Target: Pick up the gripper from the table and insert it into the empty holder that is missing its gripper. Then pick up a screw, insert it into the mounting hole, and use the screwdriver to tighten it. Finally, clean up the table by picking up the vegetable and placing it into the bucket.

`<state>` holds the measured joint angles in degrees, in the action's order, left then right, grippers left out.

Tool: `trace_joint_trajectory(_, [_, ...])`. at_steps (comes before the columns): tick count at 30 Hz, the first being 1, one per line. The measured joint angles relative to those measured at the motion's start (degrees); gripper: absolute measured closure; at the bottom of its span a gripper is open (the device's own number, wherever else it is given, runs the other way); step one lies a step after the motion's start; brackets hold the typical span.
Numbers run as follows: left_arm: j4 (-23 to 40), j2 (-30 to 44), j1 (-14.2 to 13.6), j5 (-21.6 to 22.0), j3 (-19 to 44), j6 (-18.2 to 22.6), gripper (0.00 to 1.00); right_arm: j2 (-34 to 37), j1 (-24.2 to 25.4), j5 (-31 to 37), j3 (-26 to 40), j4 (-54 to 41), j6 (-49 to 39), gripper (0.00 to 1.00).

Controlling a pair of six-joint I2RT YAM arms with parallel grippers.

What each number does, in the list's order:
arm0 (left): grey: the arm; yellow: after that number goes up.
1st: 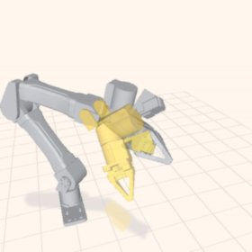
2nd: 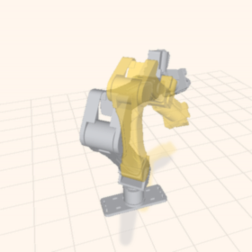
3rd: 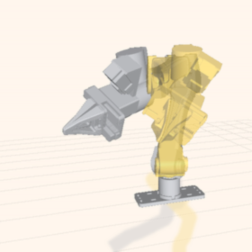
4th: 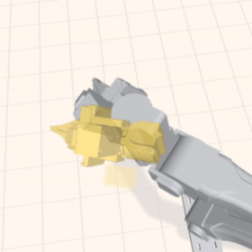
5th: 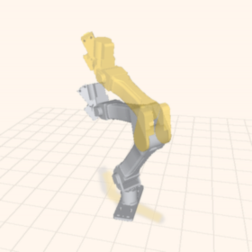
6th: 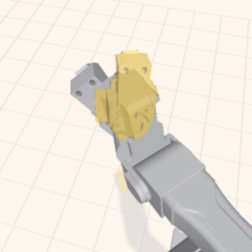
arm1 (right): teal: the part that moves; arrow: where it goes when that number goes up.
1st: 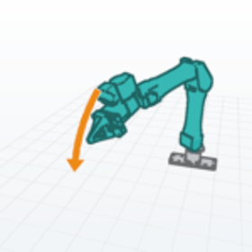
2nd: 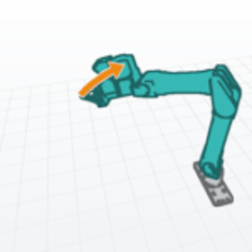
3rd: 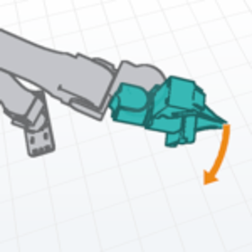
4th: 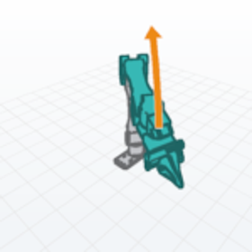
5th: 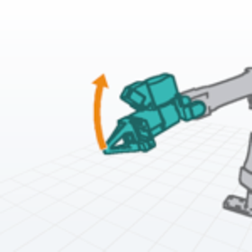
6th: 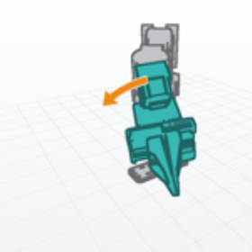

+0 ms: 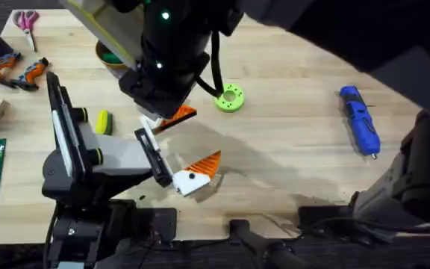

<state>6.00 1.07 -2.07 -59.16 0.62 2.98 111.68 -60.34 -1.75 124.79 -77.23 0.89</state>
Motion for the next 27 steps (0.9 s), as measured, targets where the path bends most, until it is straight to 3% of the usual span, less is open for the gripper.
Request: trace_joint_trajectory(27, [0.0,0.1,0.0,0.1,0.0,-0.4,0.015,2.3,0.0,0.0,0.1,-1.1,0.0,0.996])
